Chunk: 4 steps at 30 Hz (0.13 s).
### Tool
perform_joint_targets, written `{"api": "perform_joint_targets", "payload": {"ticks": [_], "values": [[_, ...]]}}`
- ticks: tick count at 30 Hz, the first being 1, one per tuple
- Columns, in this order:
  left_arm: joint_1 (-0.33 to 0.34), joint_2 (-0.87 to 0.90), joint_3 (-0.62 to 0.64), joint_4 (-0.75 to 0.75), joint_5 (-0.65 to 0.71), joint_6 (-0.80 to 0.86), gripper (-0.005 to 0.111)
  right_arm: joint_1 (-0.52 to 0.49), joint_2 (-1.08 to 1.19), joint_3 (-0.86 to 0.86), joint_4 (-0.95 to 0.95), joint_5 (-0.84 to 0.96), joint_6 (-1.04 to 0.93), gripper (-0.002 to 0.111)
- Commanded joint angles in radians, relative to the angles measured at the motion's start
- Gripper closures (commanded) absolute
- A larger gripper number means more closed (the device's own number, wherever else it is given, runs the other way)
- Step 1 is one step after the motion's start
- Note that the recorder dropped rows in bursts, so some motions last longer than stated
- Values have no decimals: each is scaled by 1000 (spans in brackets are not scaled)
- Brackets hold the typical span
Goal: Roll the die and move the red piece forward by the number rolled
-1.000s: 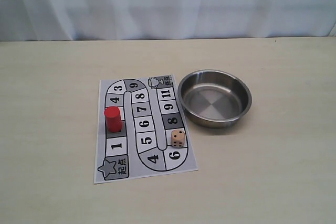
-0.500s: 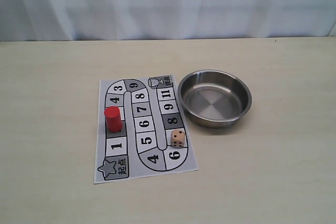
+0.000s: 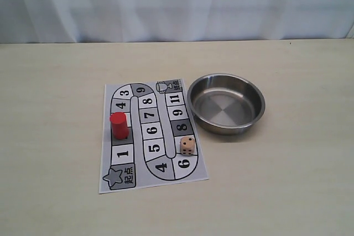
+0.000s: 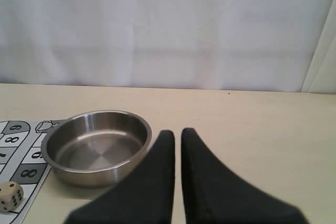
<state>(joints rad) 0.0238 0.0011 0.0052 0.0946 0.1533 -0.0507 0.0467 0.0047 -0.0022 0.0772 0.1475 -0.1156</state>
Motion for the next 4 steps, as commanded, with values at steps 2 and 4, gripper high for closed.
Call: {"api": "perform_joint_targets", "payload": {"ticks": [2, 4], "values": [[0, -1, -5, -2, -11, -2, 107, 0, -5, 2, 4, 4, -8, 104], [0, -1, -5, -2, -11, -2, 107, 0, -5, 2, 4, 4, -8, 104]]}}
